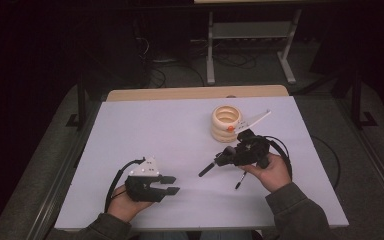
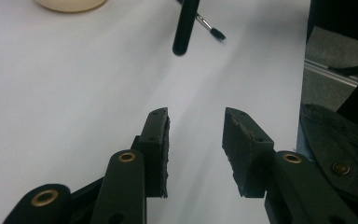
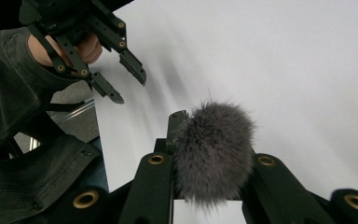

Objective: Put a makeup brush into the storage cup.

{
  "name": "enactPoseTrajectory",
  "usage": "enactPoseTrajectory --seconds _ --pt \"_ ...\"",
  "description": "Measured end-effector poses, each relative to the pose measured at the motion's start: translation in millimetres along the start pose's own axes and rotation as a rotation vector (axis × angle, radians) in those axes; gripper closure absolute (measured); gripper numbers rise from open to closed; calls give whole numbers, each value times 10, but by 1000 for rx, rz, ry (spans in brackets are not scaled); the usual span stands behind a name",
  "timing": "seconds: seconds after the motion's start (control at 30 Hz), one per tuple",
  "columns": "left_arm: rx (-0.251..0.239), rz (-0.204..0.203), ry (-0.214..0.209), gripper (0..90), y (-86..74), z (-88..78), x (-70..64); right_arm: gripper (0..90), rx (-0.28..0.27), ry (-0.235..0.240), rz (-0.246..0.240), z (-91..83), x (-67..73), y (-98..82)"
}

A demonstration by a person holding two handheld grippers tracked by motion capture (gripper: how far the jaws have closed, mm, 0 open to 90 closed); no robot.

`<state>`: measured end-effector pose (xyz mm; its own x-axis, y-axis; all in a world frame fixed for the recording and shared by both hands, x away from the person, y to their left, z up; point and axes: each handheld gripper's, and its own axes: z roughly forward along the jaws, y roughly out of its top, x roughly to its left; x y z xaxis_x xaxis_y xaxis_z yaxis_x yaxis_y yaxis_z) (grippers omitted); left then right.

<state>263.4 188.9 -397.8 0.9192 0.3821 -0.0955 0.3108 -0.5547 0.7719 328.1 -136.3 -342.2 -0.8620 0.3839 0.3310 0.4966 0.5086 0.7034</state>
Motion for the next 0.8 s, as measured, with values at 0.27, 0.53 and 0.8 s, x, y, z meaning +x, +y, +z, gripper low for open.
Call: enactPoseTrajectory --seconds 0.27,0.53,0.8 --pt "24 -8 12 585 -65 -22 24 768 -1 -18 -3 -116 -90 121" --pt "14 -9 20 578 -80 -58 44 768 -5 -57 9 -318 -179 299" --pt "-2 -24 21 572 -80 -81 48 768 -7 -83 27 -371 -254 397"
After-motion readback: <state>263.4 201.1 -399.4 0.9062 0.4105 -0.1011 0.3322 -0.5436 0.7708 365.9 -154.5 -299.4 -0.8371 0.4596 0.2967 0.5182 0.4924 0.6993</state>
